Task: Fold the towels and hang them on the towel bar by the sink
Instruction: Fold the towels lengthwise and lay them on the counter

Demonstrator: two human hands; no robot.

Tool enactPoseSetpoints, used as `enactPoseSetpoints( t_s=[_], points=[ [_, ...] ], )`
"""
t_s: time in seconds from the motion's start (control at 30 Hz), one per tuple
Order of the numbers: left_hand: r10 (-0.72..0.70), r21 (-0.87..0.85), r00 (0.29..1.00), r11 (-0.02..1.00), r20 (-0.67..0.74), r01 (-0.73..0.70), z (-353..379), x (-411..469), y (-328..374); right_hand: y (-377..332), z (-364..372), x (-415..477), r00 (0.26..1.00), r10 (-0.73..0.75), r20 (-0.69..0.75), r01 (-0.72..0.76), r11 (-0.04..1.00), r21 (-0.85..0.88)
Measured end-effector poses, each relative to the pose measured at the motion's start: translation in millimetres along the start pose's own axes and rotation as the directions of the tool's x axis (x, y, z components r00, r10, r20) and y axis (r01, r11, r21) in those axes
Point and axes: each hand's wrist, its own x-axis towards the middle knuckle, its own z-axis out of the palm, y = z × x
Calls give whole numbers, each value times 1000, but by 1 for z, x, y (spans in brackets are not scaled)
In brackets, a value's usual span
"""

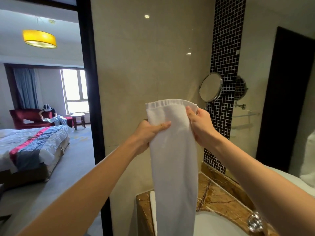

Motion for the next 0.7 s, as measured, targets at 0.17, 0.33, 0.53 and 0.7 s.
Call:
enactPoseSetpoints(
  t_s=[0.17,0.33,0.53,0.7],
  points=[
    [-2,11,1000,1000,28,1,1,-7,-1,-18,-5,-13,1000,-13,-19,13,1000,6],
    [143,-109,990,984,2,-142,19,-17,22,-49,-8,-19,996,-52,-70,51,999,-13],
    [225,-217,970,955,96,-201,40,-35,55,-85,-16,-22,992,-105,-69,102,994,-47],
    [223,-283,966,942,129,-179,58,-45,58,-99,-24,-28,994,-88,-67,83,994,-75]
  ],
)
